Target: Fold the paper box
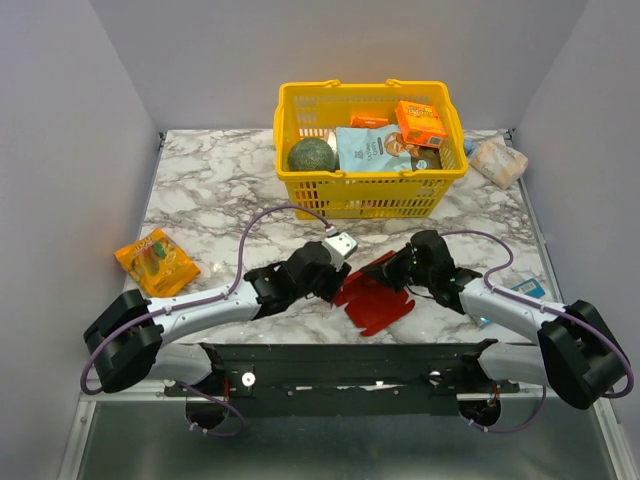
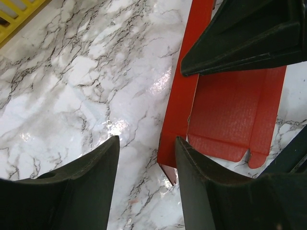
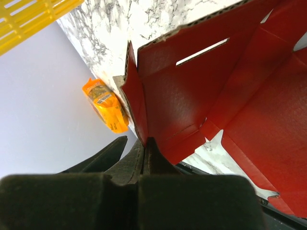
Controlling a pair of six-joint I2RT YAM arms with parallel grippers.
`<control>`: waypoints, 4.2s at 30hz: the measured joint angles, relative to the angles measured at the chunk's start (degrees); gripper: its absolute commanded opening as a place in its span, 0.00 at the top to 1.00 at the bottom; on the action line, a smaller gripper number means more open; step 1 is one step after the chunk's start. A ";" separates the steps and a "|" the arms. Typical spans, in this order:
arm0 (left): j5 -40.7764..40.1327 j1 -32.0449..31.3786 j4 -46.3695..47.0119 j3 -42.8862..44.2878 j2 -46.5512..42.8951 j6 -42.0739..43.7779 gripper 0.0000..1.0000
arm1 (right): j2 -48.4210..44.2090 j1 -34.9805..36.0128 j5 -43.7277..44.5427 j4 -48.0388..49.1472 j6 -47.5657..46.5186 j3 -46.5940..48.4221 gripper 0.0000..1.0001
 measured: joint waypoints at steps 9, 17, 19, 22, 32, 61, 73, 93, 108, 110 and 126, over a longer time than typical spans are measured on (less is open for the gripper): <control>-0.63 -0.33 0.96 -1.46 -0.85 -1.25 0.46 | 0.00 0.00 -0.02 0.00 0.00 0.00 0.99; -2.32 -0.87 0.04 -1.46 -1.36 -1.90 0.45 | 0.00 0.00 -0.02 0.02 0.00 0.00 1.00; -2.93 -0.94 -0.48 -1.46 -1.51 -2.25 0.45 | 0.00 0.00 -0.02 0.00 0.00 0.00 1.00; -3.63 -1.09 -1.03 -1.46 -1.77 -2.84 0.46 | 0.00 0.00 -0.02 0.00 0.00 0.00 1.00; -3.85 -1.70 -1.60 -1.84 -2.34 -3.21 0.46 | 0.02 0.00 -0.28 -0.11 -0.02 0.11 1.00; -0.04 -3.52 -2.64 -6.80 -14.10 -0.98 0.38 | -0.46 0.00 -0.20 -0.39 0.42 0.52 1.00; -3.06 0.39 -1.16 -7.19 -10.27 -1.36 0.39 | -0.46 0.00 -0.22 -0.39 0.39 0.55 1.00; -4.04 1.49 1.14 -5.95 -6.80 0.61 0.42 | -0.07 0.00 -0.28 -0.37 0.31 0.90 1.00; -0.90 1.64 3.61 -5.95 -4.52 1.20 0.42 | 1.11 0.00 -0.96 0.17 0.20 1.18 1.00; -0.39 1.68 4.00 -5.95 -3.98 1.44 0.43 | 1.14 0.00 -1.01 0.17 0.20 1.18 1.00; 1.38 1.77 10.64 -5.95 -0.11 7.15 0.43 | 1.99 -0.15 -1.33 0.81 -0.02 1.55 1.00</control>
